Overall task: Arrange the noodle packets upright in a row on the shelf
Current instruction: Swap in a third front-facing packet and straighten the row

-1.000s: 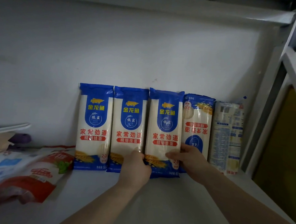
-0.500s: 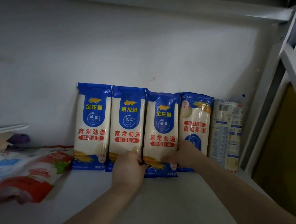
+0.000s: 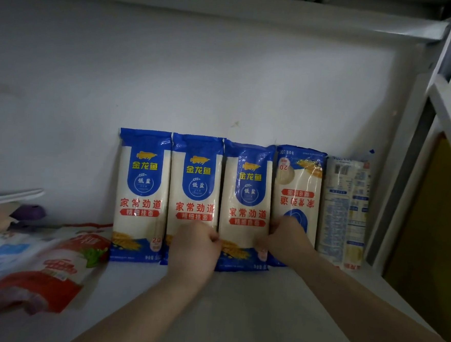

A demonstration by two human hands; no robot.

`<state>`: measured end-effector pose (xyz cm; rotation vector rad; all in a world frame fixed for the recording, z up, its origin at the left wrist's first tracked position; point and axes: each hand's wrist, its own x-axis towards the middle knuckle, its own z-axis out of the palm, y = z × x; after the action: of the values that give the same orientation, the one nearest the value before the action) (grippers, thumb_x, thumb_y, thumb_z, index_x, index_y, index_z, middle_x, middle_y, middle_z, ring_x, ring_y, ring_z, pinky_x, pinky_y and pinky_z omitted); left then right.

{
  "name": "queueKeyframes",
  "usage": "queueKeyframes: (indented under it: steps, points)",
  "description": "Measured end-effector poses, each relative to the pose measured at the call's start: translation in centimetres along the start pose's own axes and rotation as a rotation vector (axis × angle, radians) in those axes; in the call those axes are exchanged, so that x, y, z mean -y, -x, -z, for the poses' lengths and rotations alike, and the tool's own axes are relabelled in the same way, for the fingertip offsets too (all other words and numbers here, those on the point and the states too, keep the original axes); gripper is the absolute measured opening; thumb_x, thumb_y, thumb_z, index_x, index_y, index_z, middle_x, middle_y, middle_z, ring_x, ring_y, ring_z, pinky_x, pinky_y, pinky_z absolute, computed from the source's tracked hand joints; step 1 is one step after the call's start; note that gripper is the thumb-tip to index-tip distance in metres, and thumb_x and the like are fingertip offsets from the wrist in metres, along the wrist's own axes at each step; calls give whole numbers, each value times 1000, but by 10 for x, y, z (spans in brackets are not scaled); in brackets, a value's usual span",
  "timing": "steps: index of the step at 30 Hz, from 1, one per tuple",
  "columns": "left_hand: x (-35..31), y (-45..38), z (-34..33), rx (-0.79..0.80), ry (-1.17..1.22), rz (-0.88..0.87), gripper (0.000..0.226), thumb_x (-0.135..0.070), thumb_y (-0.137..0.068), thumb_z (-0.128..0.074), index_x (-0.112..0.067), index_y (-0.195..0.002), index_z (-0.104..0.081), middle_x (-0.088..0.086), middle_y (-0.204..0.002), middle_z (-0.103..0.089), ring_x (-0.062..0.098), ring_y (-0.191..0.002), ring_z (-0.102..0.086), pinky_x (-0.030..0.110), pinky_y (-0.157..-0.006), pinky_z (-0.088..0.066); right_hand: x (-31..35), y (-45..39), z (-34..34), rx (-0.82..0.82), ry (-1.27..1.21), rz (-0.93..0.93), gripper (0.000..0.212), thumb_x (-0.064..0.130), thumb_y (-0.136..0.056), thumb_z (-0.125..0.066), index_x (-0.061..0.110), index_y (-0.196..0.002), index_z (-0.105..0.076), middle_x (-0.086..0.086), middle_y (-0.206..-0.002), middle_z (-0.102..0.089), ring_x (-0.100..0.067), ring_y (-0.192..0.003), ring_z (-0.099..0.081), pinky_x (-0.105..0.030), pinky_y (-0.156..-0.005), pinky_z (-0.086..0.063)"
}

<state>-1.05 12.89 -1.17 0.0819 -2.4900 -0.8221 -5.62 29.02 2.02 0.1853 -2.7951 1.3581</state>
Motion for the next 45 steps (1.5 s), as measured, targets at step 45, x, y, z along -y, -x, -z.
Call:
queueKeyframes:
  steps: [45]
  points:
    - [-62, -149, 95, 37, 255, -90, 16, -8, -85, -67, -10, -100, -71, 0, -79, -64, 6, -64, -56, 16, -57, -49, 116, -72, 98, -148, -99, 13, 37, 6, -82, -70, -4, -117, -63, -16, -92, -68, -13, -60, -58, -21, -70, -55]
